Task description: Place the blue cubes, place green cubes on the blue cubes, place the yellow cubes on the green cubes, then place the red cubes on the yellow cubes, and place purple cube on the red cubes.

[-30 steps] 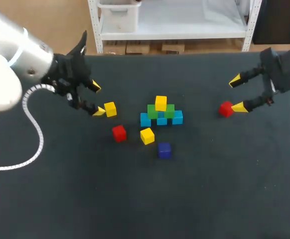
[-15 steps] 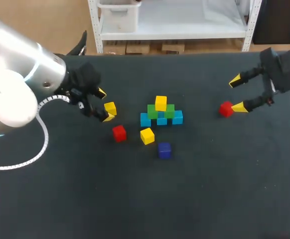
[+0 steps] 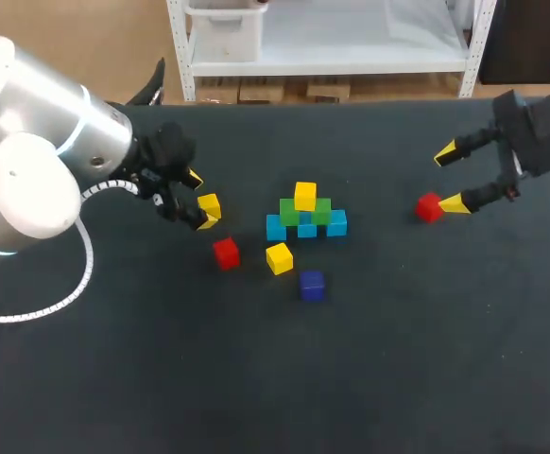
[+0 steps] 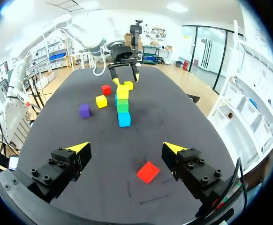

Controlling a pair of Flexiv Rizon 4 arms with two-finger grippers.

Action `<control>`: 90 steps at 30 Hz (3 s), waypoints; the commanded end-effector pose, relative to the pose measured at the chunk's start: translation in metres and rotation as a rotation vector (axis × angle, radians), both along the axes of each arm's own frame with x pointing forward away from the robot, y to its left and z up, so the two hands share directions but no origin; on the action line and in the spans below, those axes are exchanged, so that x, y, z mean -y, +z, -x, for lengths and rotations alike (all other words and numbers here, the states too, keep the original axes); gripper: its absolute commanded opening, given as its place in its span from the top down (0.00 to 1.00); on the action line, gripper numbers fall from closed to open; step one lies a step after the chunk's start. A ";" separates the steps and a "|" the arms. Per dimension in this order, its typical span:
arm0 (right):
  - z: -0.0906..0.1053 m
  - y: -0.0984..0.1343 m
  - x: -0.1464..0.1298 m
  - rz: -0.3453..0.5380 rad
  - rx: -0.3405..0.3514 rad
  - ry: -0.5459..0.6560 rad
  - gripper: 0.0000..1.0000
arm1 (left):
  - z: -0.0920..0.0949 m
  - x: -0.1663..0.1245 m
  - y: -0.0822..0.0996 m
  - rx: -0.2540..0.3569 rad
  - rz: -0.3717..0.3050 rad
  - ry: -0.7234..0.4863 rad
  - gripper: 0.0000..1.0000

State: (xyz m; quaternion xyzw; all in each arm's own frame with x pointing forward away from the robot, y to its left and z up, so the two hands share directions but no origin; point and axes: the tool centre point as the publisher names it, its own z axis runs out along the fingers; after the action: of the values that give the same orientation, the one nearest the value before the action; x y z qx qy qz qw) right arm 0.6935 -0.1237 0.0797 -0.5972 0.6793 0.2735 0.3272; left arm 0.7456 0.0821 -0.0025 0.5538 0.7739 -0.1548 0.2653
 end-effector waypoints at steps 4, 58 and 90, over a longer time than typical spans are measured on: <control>-0.001 0.000 0.000 -0.002 0.000 0.001 0.00 | -0.005 0.008 -0.004 0.001 0.000 0.005 0.82; -0.001 0.000 0.000 -0.002 0.000 0.001 0.00 | 0.030 0.123 0.076 -0.016 0.130 -0.431 1.00; -0.001 0.000 0.000 -0.002 0.000 0.001 0.00 | 0.036 0.130 0.059 -0.042 0.117 -0.433 1.00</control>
State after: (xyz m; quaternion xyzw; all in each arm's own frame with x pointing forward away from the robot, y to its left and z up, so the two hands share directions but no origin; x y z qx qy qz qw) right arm 0.6936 -0.1237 0.0796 -0.5972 0.6792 0.2737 0.3274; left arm 0.7078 -0.0463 0.0587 0.6870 0.6319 -0.2646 0.2424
